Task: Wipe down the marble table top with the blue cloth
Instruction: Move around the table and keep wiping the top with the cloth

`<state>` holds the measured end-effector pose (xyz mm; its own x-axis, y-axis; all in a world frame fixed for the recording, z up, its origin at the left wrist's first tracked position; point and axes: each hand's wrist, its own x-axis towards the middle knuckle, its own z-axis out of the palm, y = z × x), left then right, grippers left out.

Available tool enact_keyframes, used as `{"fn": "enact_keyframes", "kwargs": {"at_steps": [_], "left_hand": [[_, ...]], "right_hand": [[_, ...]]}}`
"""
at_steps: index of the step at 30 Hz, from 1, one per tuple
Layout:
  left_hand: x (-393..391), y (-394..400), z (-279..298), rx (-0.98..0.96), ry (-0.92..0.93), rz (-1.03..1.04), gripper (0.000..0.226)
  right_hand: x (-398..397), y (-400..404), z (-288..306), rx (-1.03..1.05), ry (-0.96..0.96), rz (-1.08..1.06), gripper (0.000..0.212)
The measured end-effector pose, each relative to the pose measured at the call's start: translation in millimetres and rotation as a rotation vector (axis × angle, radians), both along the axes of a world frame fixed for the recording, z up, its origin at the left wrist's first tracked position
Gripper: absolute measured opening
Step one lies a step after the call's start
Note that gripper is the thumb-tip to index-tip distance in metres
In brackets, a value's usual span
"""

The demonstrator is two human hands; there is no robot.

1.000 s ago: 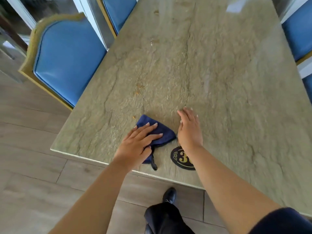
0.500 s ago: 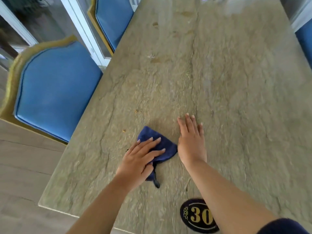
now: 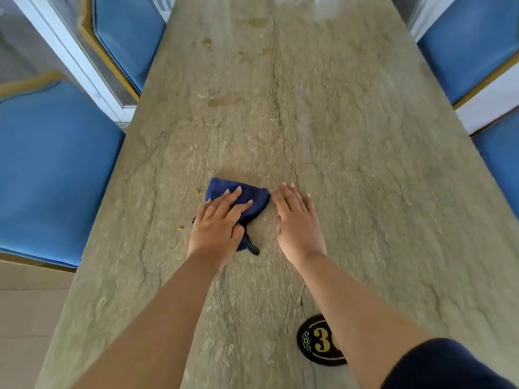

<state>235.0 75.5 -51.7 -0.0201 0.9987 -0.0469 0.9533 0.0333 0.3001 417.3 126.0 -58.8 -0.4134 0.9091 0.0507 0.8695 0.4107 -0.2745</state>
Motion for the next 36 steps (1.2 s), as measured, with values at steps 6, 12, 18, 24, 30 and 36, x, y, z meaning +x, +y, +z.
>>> {"fn": "enact_keyframes", "kwargs": {"at_steps": [6,12,18,24,30,36], "left_hand": [[-16,-97,-1,-0.038,-0.022,-0.356,0.053],[-109,-131,1,-0.018,0.004,-0.608,0.054],[-97,-122,-2,-0.007,0.003,-0.295,0.066],[-111,-203,-7,0.036,-0.055,-0.744,0.05],[-157,-158,-8,0.039,0.008,-0.699,0.051],[-95,-160,-1,-0.004,-0.048,-0.265,0.051]], "right_hand": [[-2,-38,4,-0.023,0.097,-0.145,0.049],[-39,-141,-2,0.005,0.074,-0.362,0.049],[-58,-214,-6,-0.009,-0.001,-0.409,0.055],[-51,-236,-3,-0.085,-0.048,-0.394,0.052],[-54,-237,-2,-0.089,-0.101,-0.398,0.055],[-59,-241,-1,-0.112,-0.038,-0.438,0.053]]}}
